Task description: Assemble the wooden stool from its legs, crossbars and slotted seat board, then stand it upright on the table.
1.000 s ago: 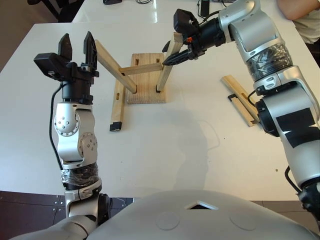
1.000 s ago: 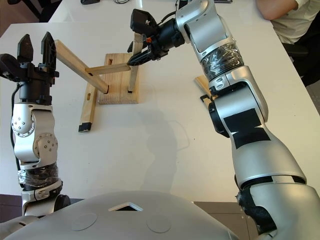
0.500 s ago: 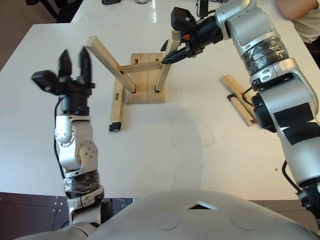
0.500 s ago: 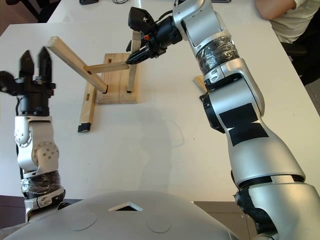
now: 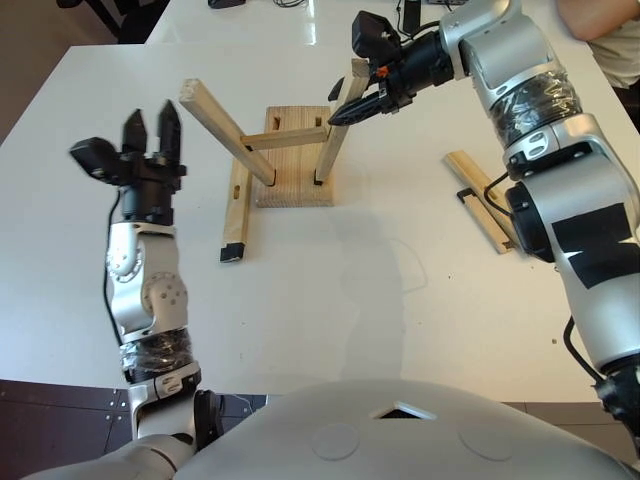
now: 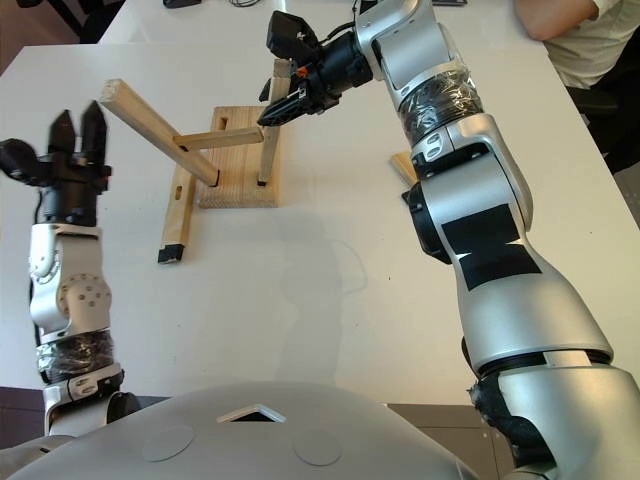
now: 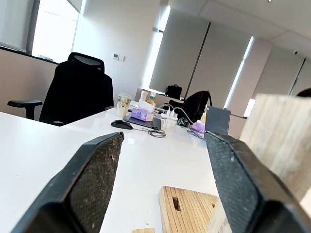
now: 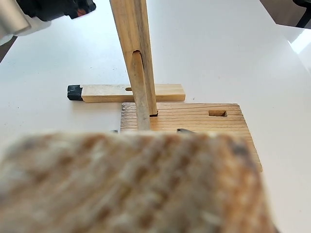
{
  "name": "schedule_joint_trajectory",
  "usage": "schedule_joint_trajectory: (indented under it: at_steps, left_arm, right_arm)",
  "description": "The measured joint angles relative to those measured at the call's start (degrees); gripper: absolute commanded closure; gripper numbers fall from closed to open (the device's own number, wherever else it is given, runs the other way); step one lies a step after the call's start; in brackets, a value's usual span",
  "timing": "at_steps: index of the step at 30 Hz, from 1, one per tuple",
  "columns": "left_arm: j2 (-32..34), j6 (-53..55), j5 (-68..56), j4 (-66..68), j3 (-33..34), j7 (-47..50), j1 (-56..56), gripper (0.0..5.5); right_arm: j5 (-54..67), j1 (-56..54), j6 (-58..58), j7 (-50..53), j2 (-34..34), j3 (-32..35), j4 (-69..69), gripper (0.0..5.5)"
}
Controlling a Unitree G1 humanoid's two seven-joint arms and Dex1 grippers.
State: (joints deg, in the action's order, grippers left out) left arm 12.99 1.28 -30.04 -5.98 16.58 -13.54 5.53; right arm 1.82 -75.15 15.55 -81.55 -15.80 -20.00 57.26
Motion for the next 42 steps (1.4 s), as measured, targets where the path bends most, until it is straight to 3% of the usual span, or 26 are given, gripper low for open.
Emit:
schedule_joint_trajectory:
  at_steps: [21, 29, 33, 37, 42]
  left_arm:
    - [-2.3, 1.5, 7.9, -6.3, -7.8, 1.4, -3.2, 2.42]
    - [-3.3, 2.8, 7.5, -10.7, -12.1, 1.4, -11.9, 2.42]
    - [-3.9, 4.8, 6.5, -6.8, -15.8, -3.0, -12.9, 2.42]
    - [-3.6, 5.3, 4.3, -6.1, -14.7, -4.2, -12.7, 2.42]
    - [-2.3, 8.4, 0.7, -10.6, -14.7, -5.1, -15.8, 2.42]
  right_arm:
    - [-3.0, 1.9, 1.1, -4.6, -2.7, -0.6, -7.0, 3.47]
    - [-2.9, 7.1, 7.9, -5.6, -6.0, -1.0, -19.3, 3.47]
    - [-3.0, 7.5, 10.9, -2.7, -2.0, -1.5, -18.4, 3.47]
    - [-2.6, 8.3, 15.9, -1.3, -1.6, -1.6, -21.5, 3.47]
    - [-1.0, 14.0, 23.7, -0.4, -4.3, -0.8, -35.1, 3.47]
